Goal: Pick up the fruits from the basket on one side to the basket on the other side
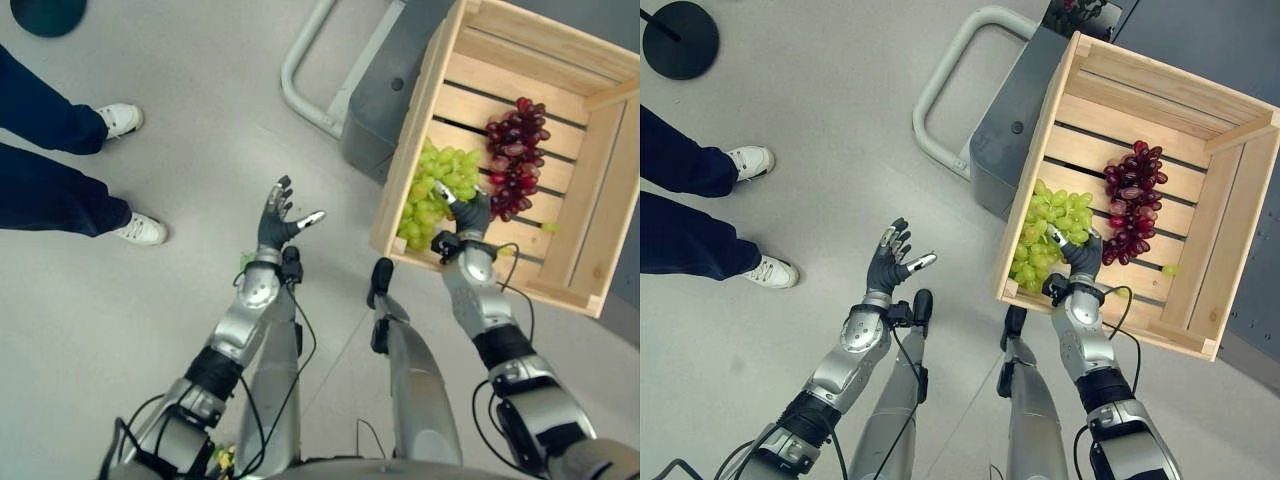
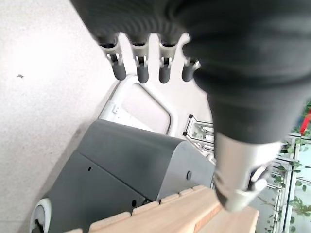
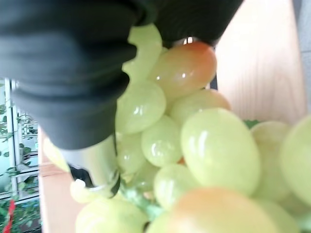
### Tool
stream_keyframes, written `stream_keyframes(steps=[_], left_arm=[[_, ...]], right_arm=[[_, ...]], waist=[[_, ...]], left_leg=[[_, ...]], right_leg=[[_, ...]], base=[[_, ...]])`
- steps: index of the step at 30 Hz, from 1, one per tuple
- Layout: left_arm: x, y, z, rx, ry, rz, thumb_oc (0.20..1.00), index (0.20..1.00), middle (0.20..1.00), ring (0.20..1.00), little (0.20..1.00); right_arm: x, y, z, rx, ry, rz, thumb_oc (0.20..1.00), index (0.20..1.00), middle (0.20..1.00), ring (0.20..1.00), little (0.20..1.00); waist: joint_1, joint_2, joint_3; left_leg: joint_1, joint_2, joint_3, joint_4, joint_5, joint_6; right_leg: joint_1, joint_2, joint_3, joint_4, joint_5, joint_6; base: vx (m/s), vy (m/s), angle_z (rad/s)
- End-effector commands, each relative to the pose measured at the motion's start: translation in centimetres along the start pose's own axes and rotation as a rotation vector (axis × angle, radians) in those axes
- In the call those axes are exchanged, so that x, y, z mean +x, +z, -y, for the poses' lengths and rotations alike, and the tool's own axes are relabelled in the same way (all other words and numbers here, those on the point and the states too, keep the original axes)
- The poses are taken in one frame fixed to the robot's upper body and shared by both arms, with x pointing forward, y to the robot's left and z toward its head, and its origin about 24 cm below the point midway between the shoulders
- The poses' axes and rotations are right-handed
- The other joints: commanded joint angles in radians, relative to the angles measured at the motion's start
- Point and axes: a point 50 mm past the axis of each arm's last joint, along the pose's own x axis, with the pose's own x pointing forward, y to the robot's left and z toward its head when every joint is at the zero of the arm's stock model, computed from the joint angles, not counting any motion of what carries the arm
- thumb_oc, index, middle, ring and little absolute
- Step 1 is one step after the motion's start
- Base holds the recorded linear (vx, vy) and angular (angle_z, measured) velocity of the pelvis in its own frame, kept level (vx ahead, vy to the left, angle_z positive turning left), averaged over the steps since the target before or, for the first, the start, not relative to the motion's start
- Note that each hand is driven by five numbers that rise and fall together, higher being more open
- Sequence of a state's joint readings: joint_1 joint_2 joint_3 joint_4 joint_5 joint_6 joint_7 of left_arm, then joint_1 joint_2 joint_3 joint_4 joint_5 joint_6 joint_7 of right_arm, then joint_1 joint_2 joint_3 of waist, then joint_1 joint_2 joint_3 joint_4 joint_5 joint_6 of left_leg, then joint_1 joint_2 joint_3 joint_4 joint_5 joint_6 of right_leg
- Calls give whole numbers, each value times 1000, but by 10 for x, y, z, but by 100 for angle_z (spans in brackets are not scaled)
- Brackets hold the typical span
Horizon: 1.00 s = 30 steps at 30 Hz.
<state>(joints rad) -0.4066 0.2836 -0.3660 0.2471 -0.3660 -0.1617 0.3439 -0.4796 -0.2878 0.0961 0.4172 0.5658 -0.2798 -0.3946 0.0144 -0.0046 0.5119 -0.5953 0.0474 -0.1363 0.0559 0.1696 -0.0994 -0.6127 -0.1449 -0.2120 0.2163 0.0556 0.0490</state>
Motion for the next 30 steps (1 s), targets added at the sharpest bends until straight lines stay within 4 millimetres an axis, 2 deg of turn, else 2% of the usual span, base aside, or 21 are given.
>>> stream_keyframes(steps=[1, 3, 8, 9, 10, 12, 13, 14, 15, 16, 17, 21, 27, 30], left_arm=[[0, 28, 2, 4, -36, 158, 1000, 1000, 1000, 1000, 1000], [-1, 30, 0, 12, -36, 166, 1000, 1000, 1000, 1000, 1000], [-1, 30, -2, 15, -46, 167, 1000, 1000, 1000, 1000, 1000], [-1, 30, -2, 12, -50, 169, 1000, 1000, 1000, 1000, 1000], [-1, 29, -4, 13, -54, 163, 1000, 1000, 1000, 1000, 1000], [-2, 28, -4, 9, -59, 160, 1000, 1000, 1000, 1000, 1000], [-2, 28, -4, 8, -65, 158, 1000, 1000, 1000, 1000, 1000], [-2, 28, -4, 6, -65, 160, 1000, 1000, 1000, 1000, 1000], [-3, 27, -3, 0, -75, 155, 1000, 1000, 1000, 1000, 1000], [-3, 27, -3, -1, -75, 156, 1000, 1000, 1000, 1000, 1000], [-4, 27, -2, -6, -83, 154, 1000, 1000, 1000, 1000, 1000], [-5, 26, -1, -9, -95, 144, 1000, 1000, 1000, 1000, 1000], [-7, 25, -1, -6, -103, 139, 1000, 1000, 1000, 1000, 1000], [-5, 28, -4, 7, -95, 153, 1000, 1000, 1000, 1000, 1000]], right_arm=[[-3, 48, -11, 87, 71, 248, 200, 200, 200, 200, 200], [-3, 64, -2, 68, 55, 320, 200, 200, 200, 200, 200], [7, 78, 16, 27, -17, 360, 200, 200, 200, 200, 200], [12, 83, 21, 15, -37, 370, 200, 200, 200, 200, 200], [24, 96, 30, -34, -71, 396, 200, 200, 200, 200, 200], [30, 105, 33, -48, -78, 410, 200, 200, 200, 200, 200], [39, 120, 36, -77, -86, 440, 200, 200, 200, 200, 200], [40, 121, 35, -77, -85, 442, 200, 200, 200, 200, 200], [47, 134, 36, -81, -81, 462, 200, 200, 200, 200, 200], [48, 135, 36, -81, -80, 462, 200, 200, 200, 200, 200], [52, 147, 35, -87, -76, 485, 200, 200, 200, 200, 200], [59, 157, 32, -78, -60, 497, 200, 200, 200, 200, 200], [59, 167, 27, -66, -30, 523, 200, 200, 200, 200, 200], [52, 178, 20, -46, 20, 582, 200, 200, 200, 200, 200]], waist=[[-4, -5, 8], [-10, -9, 8], [-10, -11, 8], [-9, -10, 8], [-6, -11, 8], [-3, -11, 8], [1, -15, 8], [1, -13, 8], [4, -15, 8], [4, -14, 8], [6, -17, 8], [8, -16, 8], [7, -14, 8], [2, -17, 8]], left_leg=[[41, -27, 83, 47, -121, 14], [45, -27, 83, 47, -121, 14], [51, -26, 82, 46, -122, 14], [53, -26, 83, 45, -123, 14], [57, -27, 84, 47, -124, 13], [61, -26, 85, 48, -126, 12], [67, -25, 87, 48, -127, 10], [65, -25, 87, 47, -126, 10], [68, -25, 87, 47, -125, 9], [68, -24, 87, 46, -125, 9], [71, -23, 87, 46, -126, 8], [76, -22, 89, 46, -126, 6], [83, -21, 91, 48, -129, 5], [95, -19, 95, 49, -132, 5]], right_leg=[[88, -81, 19, 16, -101, 108], [89, -83, 20, 18, -102, 109], [92, -84, 21, 21, -103, 110], [96, -84, 21, 19, -103, 111], [100, -85, 21, 21, -103, 111], [101, -84, 23, 24, -105, 112], [105, -84, 22, 23, -105, 113], [103, -84, 23, 22, -103, 113], [107, -82, 23, 19, -102, 113], [106, -82, 23, 19, -102, 113], [109, -80, 23, 17, -102, 113], [112, -76, 21, 18, -101, 111], [120, -75, 21, 20, -104, 111], [128, -75, 22, 24, -107, 111]], base=[[0, 0, 0], [0, 0, 0], [-6, 0, 0], [0, 0, 0], [0, 0, 0], [0, 0, 0], [0, 0, 0], [0, 0, 0], [1, -7, -4], [4, -15, -4], [0, 0, 0], [0, 0, 0], [0, 0, 0], [0, 0, 0]])
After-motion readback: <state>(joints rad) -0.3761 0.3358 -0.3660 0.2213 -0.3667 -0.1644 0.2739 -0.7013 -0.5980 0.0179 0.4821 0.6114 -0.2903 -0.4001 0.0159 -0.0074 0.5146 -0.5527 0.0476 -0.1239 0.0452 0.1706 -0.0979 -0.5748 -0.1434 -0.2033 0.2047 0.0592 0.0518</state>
